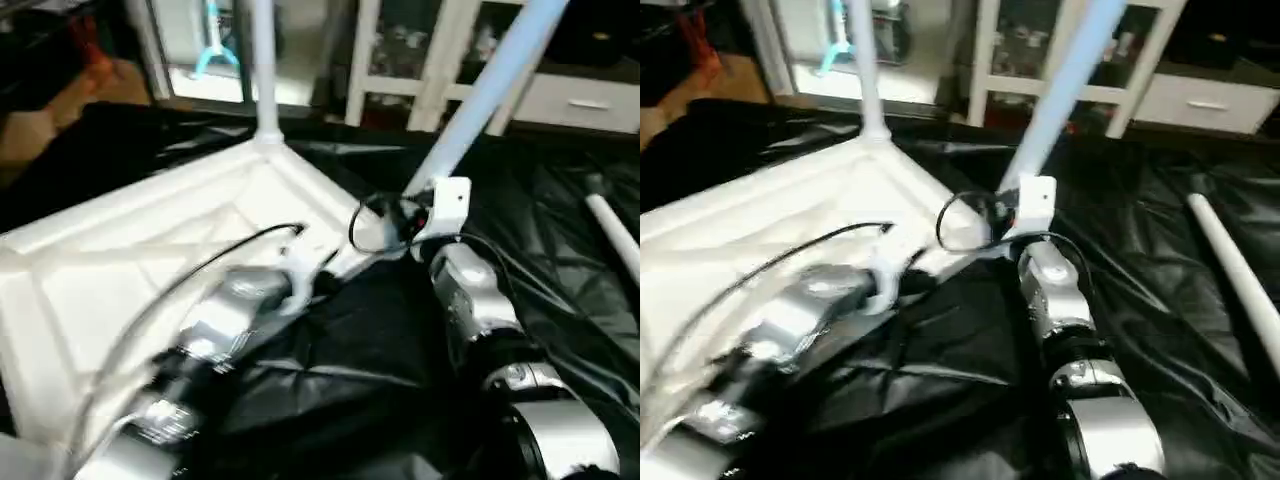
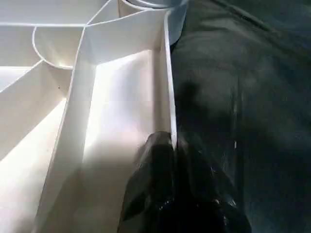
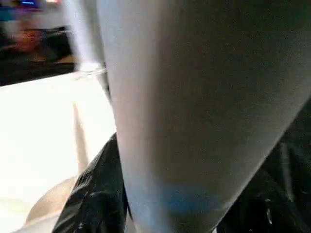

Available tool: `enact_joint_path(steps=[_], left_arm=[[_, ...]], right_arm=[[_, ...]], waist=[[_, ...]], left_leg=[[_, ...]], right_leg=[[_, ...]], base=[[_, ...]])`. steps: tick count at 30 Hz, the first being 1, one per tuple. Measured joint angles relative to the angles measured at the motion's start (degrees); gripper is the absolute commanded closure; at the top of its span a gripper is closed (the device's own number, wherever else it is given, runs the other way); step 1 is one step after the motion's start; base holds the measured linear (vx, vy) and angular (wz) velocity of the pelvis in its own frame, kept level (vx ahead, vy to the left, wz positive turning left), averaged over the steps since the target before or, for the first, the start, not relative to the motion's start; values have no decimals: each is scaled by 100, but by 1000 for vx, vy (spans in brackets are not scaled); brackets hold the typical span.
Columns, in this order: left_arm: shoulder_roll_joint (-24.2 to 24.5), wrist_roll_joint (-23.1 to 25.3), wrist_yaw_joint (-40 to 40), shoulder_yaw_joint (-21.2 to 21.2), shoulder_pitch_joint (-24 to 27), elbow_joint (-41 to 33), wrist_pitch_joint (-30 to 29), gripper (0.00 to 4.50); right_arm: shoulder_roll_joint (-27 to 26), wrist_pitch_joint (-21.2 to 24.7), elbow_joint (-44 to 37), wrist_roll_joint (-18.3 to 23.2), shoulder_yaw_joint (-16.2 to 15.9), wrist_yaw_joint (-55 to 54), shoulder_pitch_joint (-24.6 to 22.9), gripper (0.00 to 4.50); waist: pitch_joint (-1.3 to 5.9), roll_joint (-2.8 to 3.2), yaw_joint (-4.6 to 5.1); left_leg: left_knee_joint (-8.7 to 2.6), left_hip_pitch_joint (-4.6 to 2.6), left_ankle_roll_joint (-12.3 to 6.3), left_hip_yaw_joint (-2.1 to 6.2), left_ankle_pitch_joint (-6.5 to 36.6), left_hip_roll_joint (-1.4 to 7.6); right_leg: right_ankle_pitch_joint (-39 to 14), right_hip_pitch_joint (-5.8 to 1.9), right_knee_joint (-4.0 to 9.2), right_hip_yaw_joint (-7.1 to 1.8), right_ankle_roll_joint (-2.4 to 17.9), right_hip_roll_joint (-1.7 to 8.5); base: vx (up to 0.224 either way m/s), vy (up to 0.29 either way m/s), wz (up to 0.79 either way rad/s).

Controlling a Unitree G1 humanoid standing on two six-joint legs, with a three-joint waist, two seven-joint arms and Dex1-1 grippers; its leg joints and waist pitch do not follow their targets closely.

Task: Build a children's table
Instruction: Insert table leg to table base

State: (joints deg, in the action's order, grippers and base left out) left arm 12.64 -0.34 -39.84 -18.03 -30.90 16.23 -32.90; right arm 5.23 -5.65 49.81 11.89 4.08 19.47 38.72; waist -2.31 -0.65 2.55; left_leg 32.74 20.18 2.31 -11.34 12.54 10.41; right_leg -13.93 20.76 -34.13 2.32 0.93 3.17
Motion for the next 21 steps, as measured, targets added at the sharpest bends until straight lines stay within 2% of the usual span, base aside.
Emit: enact_joint_path(steps=[4, 9, 11, 13, 16, 21], left_arm=[[529, -33, -508, -40, 235, -333, 237, 450], [863, -229, -848, -16, 429, -583, 238, 450], [1053, -290, -1073, 7, 559, -742, 240, 450], [1496, -470, -1571, -14, 773, -1043, 307, 450], [1858, -624, -2006, -50, 924, -1273, 325, 450], [2020, -838, -2396, -155, 1089, -1509, 319, 450]], right_arm=[[297, 276, -246, 169, -178, 1094, -112, 265], [491, 364, -256, 160, -333, 1859, -112, 265], [640, 372, -310, 91, -485, 2326, -133, 265], [976, 378, -614, 63, -823, 3306, -273, 265], [1338, 389, -859, 104, -1090, 4454, -376, 265], [1820, 442, -1101, 409, -1141, 5735, -691, 265]], waist=[[-3, 3, 57], [-5, 7, 74], [3, -7, 75], [9, -32, 62], [13, -38, -9], [19, -59, -224]], left_leg=[[-1, -4, 1, -2, 0, 20], [-2, -10, 9, -7, 5, 41], [-6, -10, 12, -6, 7, 60], [-8, -10, 18, 1, 11, 79], [-9, -15, 19, 5, 11, 87], [-7, -15, 20, -1, 12, 82]], right_leg=[[-3, 13, -1, 3, 5, -17], [-17, 13, -3, 2, 29, -37], [-24, 12, -3, 3, 41, -59], [-35, 10, -4, 10, 58, -81], [-38, 11, -6, 17, 64, -87], [-42, 7, -2, 7, 70, -81]], base=[[0, 0, 0], [0, 0, 0], [0, 0, 0], [0, 0, 0], [0, 0, 0], [0, 0, 0]])
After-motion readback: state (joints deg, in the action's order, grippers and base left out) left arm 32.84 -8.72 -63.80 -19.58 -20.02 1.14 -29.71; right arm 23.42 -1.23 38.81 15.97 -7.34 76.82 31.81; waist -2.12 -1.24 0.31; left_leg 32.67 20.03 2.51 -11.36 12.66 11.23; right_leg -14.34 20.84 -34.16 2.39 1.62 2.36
